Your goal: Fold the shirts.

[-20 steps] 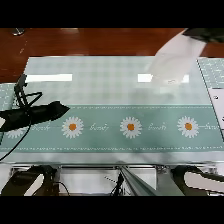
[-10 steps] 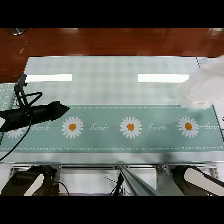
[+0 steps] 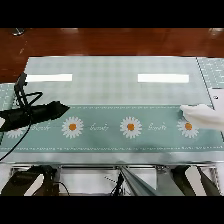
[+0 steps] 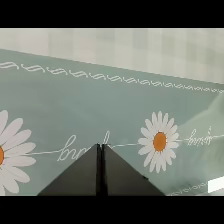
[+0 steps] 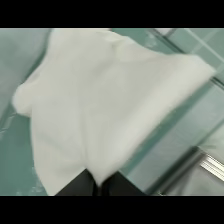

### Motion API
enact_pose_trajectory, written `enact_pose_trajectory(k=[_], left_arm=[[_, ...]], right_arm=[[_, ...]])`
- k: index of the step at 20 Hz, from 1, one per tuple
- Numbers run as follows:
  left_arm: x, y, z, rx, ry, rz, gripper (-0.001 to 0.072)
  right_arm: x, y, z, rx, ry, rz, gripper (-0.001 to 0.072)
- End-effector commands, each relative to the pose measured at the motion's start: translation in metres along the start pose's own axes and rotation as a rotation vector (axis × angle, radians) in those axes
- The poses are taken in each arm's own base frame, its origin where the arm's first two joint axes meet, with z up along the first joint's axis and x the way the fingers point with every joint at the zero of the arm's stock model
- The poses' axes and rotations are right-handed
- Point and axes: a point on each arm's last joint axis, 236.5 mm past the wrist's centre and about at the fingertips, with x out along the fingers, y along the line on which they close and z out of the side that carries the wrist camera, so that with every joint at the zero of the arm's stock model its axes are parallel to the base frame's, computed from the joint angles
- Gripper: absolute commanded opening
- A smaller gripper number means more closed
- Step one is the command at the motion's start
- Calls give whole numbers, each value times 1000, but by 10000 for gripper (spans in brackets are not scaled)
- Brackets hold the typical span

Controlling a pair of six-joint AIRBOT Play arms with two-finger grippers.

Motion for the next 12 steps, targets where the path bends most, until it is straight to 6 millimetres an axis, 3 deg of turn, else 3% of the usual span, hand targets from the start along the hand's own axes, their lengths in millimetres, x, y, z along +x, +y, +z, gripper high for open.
enact_pose_trajectory(k=[1,4,5,6,7,8,10,11,12], left_arm=[[0,0,2,10,-9,0,23],[0,0,3,9,-12,0,23],[0,0,3,9,-11,0,23],[0,0,2,10,-8,0,23],[0,0,1,17,-3,-1,23],[1,-1,0,40,-2,-1,23],[4,-2,4,77,-12,-4,24],[7,-4,7,97,-14,-14,23],[9,-10,8,133,-6,-37,23]], right_arm=[[5,-88,-39,159,36,-267,25],[13,-117,-70,204,61,-385,29],[11,-131,-75,226,54,-446,100],[11,-142,-77,238,45,-492,279],[13,-142,-73,230,33,-492,516],[19,-137,-66,205,33,-467,631],[34,-114,-55,146,58,-377,626],[44,-87,-46,84,63,-272,563],[53,-46,-36,-7,61,-113,347]])
